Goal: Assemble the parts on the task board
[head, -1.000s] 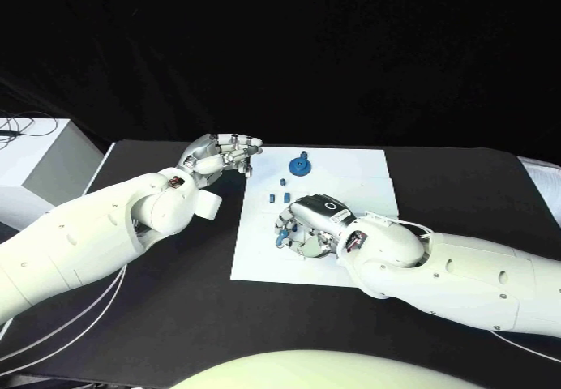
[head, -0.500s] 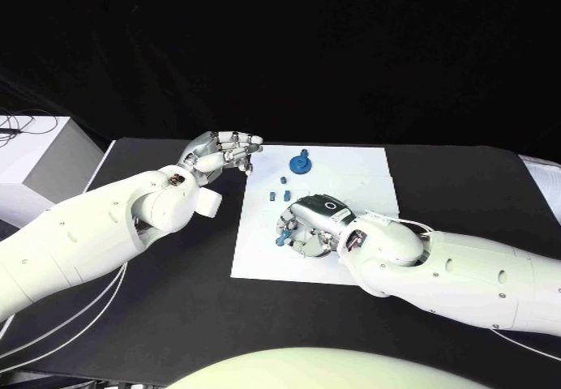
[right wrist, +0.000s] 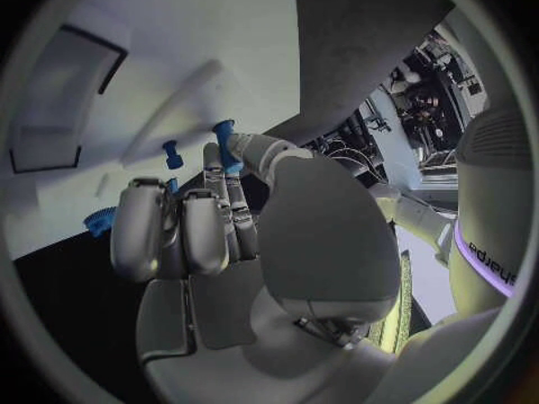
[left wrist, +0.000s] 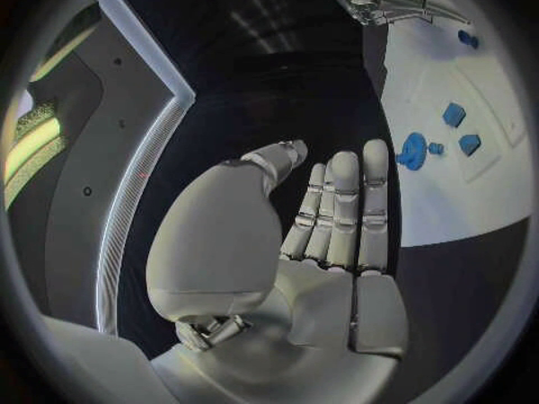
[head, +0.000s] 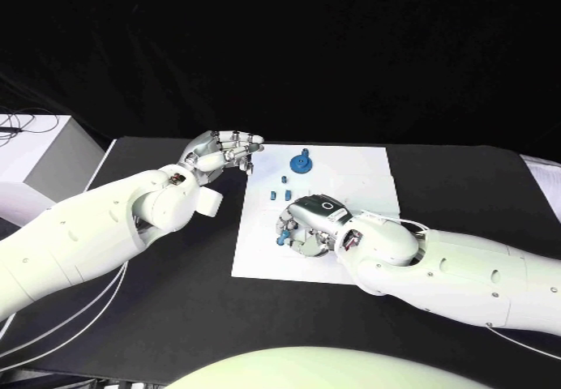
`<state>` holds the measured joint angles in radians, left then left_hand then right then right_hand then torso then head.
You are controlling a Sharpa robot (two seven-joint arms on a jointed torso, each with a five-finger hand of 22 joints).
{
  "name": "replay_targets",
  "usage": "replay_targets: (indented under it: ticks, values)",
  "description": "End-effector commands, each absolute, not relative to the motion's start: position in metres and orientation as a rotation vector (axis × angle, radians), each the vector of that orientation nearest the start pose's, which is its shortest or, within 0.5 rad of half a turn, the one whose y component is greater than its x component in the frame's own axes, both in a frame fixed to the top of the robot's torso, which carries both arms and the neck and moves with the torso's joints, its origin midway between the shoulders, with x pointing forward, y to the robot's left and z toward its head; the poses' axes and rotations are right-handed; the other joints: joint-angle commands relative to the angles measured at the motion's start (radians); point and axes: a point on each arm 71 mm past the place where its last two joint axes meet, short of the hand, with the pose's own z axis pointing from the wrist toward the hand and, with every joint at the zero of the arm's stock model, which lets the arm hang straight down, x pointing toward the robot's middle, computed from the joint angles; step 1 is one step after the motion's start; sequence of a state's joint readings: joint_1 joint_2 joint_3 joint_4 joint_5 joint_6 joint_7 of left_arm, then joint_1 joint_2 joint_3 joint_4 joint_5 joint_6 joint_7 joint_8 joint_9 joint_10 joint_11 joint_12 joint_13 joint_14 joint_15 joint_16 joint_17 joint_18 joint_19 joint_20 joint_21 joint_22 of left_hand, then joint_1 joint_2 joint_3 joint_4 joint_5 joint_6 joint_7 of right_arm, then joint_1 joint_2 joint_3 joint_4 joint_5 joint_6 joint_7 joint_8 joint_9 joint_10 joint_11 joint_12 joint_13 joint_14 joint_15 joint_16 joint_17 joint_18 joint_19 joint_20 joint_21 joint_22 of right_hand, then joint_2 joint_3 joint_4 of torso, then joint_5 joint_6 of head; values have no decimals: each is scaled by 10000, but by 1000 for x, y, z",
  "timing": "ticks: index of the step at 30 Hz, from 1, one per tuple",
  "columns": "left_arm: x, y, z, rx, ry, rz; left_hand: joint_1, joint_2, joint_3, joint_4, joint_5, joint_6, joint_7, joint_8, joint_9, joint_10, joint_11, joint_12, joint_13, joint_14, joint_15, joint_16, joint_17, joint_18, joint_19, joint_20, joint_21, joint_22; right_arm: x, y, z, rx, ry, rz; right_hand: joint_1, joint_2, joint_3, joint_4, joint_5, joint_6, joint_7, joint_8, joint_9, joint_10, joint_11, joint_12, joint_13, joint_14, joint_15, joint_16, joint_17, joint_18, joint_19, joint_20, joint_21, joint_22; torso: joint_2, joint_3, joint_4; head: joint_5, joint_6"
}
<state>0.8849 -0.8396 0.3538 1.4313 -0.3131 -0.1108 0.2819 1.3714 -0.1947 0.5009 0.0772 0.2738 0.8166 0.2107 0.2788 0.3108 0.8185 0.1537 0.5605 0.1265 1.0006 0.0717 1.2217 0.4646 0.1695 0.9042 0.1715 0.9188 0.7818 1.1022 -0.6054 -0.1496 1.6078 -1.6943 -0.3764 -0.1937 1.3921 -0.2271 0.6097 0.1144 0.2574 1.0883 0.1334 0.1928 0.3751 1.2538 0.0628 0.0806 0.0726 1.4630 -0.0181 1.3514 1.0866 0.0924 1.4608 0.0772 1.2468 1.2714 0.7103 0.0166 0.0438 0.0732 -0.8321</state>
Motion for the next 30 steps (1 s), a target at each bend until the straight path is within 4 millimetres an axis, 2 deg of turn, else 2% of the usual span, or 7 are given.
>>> replay_targets:
  ticks: [1, 8, 12, 16, 21, 24, 30]
  values:
    - [492, 238, -200, -10095, 14640, -16130, 77, 20, 3, -67, 30, -57, 64, -42, -8, -42, -4, -5, -11, -14, 60, 48, -8, 143, 77, -9, -14, 1, 407, -60, -248, -4905, 16652, 7948, -50, 33, 5, -82, 20, 57, -31, 66, 18, 74, 7, -15, 0, 203, -25, 32, -8, -186, 50, -16, -43, -8, -1, 4, -15, 16, 0]
    - [492, 238, -200, -10093, 14648, -16137, 77, 20, 3, -67, 30, -57, 64, -42, -8, -42, -4, -5, -11, -14, 60, 48, -8, 143, 77, -9, -14, 1, 406, -58, -248, -4892, 16629, 8024, -112, -16, 22, -122, -32, -5, -7, 44, 26, 44, 29, -66, -4, 192, -9, 25, -30, -183, 37, -4, -57, -11, 5, 5, -20, 13, -11]
    - [492, 238, -201, -10099, 14653, -16134, 77, 20, 3, -67, 30, -57, 64, -42, -8, -42, -4, -5, -11, -14, 60, 48, -8, 143, 77, -9, -14, 1, 404, -57, -248, -4860, 16708, 8090, -268, -104, 76, -142, -109, -265, 71, -96, -6, -78, 99, -157, -18, 176, 45, 19, -61, -176, 9, 37, -105, -37, -5, -3, -10, 11, -3]
    - [492, 238, -201, -10102, 14662, -16132, 72, 25, 0, -62, 30, -66, 67, -41, -12, -50, -1, -1, -10, -15, 63, 49, -10, 143, 78, -5, -13, 2, 403, -57, -248, -4870, 16778, 8118, -655, -420, -79, -54, -262, -758, 65, -362, -84, -383, 151, -184, -39, 164, 102, 25, -83, -160, -20, 100, -173, -72, -1, -3, -2, 12, 17]
    - [492, 238, -201, -10118, 14670, -16104, 71, 26, -2, -61, 30, -72, 69, -42, -14, -55, 0, 0, -11, -15, 64, 50, -11, 143, 78, -4, -13, 2, 404, -58, -247, -4765, 16713, 8127, -897, -622, -369, 1, -346, -1042, 86, -511, -128, -562, 169, -181, -32, 148, 115, 12, -137, -147, -41, 125, -235, -110, -13, 2, -21, 7, 7]
    - [492, 238, -201, -10123, 14682, -16105, 71, 25, -3, -60, 29, -75, 69, -43, -15, -58, 1, -1, -11, -15, 64, 50, -11, 143, 78, -4, -13, 2, 404, -59, -246, -4569, 16548, 8135, -996, -627, -728, -9, -369, -1303, 123, -662, -184, -683, 167, -162, -10, 130, 119, -6, -194, -139, -49, 133, -267, -120, -3, 3, -21, 7, 7]
    - [492, 238, -201, -10126, 14713, -16114, 69, 24, -5, -59, 29, -79, 70, -43, -16, -67, 3, -2, -12, -16, 65, 50, -12, 143, 78, -3, -13, 2, 405, -62, -244, -4324, 16373, 8097, -1008, -612, -933, -9, -385, -1384, 144, -719, -208, -766, 180, -165, 0, 112, 127, -37, -271, -122, -74, 141, -355, -187, -2, 8, -14, 4, 20]
